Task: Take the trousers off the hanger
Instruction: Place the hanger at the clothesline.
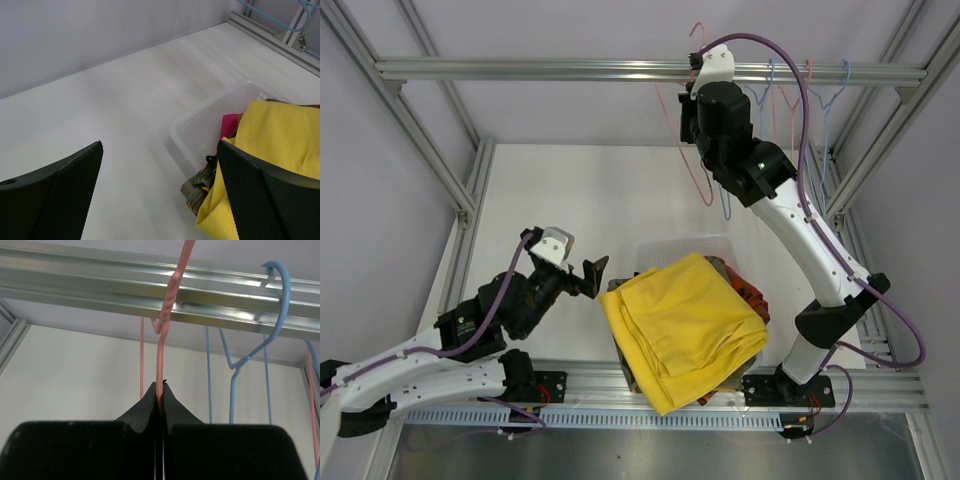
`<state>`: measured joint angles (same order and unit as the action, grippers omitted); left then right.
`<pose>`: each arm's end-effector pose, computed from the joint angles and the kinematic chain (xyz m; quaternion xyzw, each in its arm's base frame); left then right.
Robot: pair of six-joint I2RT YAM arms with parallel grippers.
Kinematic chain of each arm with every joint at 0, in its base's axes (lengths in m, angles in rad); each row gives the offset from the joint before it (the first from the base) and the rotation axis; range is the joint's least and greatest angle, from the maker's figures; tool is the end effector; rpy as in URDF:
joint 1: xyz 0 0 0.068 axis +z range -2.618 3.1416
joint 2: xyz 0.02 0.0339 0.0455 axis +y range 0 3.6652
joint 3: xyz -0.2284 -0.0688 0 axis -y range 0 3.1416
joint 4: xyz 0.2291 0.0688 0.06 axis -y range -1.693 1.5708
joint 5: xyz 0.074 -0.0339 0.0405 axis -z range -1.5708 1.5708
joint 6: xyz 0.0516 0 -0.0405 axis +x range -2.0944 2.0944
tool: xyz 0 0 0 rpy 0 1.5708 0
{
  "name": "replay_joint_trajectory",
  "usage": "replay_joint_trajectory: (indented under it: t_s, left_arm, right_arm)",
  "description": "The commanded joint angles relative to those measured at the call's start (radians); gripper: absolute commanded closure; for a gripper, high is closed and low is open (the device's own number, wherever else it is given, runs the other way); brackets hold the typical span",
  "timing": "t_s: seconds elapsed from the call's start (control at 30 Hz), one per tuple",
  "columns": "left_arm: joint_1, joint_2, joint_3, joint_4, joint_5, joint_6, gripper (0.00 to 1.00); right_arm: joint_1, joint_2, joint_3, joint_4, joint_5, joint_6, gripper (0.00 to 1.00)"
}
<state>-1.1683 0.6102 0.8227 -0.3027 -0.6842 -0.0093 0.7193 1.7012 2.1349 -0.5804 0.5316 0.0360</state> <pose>0.0918 -0.1323 0.3411 0.1915 0.7058 -0.1469 0.6660 0.2802 0.2106 0.4734 -0.0830 0.7457 0.0476 0.6593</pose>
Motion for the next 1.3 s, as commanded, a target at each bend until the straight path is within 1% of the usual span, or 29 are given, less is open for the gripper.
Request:
replay_joint_trajectory:
  t_s: [0.0, 0.17, 0.27, 0.53, 0.67, 0.77, 0.8, 0.83, 0.87, 0.9, 0.93, 0.97, 1.0, 1.03, 1.13, 1.17, 1.27]
  left_arm:
    - [0.006, -0.012, 0.0, 0.011, -0.003, -0.004, 0.0]
    - [0.006, -0.036, -0.01, 0.027, -0.009, 0.003, 0.01]
    - [0.006, -0.038, -0.008, 0.027, -0.015, 0.005, 0.01]
    - [0.006, -0.046, -0.014, 0.031, -0.023, 0.006, 0.0]
    - [0.006, -0.047, -0.013, 0.031, -0.021, 0.006, 0.01]
    - [0.006, -0.047, -0.013, 0.031, -0.021, 0.008, 0.01]
    - [0.006, -0.049, -0.013, 0.031, -0.024, 0.008, 0.0]
    - [0.006, -0.049, -0.011, 0.031, -0.025, 0.008, 0.01]
    - [0.006, -0.05, -0.016, 0.031, -0.025, 0.008, 0.01]
    - [0.006, -0.052, -0.013, 0.033, -0.023, 0.008, 0.01]
    - [0.006, -0.052, -0.013, 0.034, -0.023, 0.008, 0.01]
    - [0.006, -0.052, -0.016, 0.034, -0.023, 0.006, 0.01]
    - [0.006, -0.052, -0.013, 0.034, -0.023, 0.008, 0.01]
    - [0.006, -0.05, -0.016, 0.036, -0.021, 0.008, 0.01]
    - [0.006, -0.047, -0.014, 0.036, -0.021, 0.008, 0.01]
    - [0.006, -0.047, -0.017, 0.036, -0.023, 0.032, 0.01]
    - [0.006, -0.044, -0.016, 0.037, -0.026, 0.035, 0.01]
  right_arm:
    - [-0.033, 0.04, 0.062, -0.027, -0.047, 0.022, 1.0]
    - [-0.069, 0.077, 0.071, -0.038, -0.09, 0.047, 1.0]
    - [-0.08, 0.089, 0.045, -0.036, -0.104, 0.057, 1.0]
    - [-0.087, 0.046, -0.136, 0.027, -0.128, 0.085, 1.0]
    - [-0.087, 0.017, -0.199, 0.059, -0.139, 0.096, 1.0]
    - [-0.09, 0.009, -0.213, 0.056, -0.142, 0.099, 0.99]
    - [-0.09, 0.006, -0.217, 0.054, -0.143, 0.1, 0.95]
    - [-0.09, -0.006, -0.225, 0.056, -0.151, 0.097, 0.82]
    - [-0.09, -0.015, -0.236, 0.06, -0.157, 0.096, 0.73]
    - [-0.09, -0.026, -0.265, 0.073, -0.165, 0.094, 0.66]
    - [-0.09, -0.052, -0.28, 0.079, -0.17, 0.094, 0.49]
    - [-0.089, -0.066, -0.296, 0.083, -0.179, 0.096, 0.41]
    - [-0.09, -0.08, -0.323, 0.094, -0.186, 0.096, 0.3]
    - [-0.089, -0.093, -0.335, 0.097, -0.191, 0.097, 0.26]
    - [-0.084, -0.15, -0.374, 0.094, -0.205, 0.1, 0.21]
    - [-0.08, -0.182, -0.386, 0.094, -0.209, 0.102, 0.2]
    - [-0.069, -0.259, -0.437, 0.09, -0.214, 0.105, 0.18]
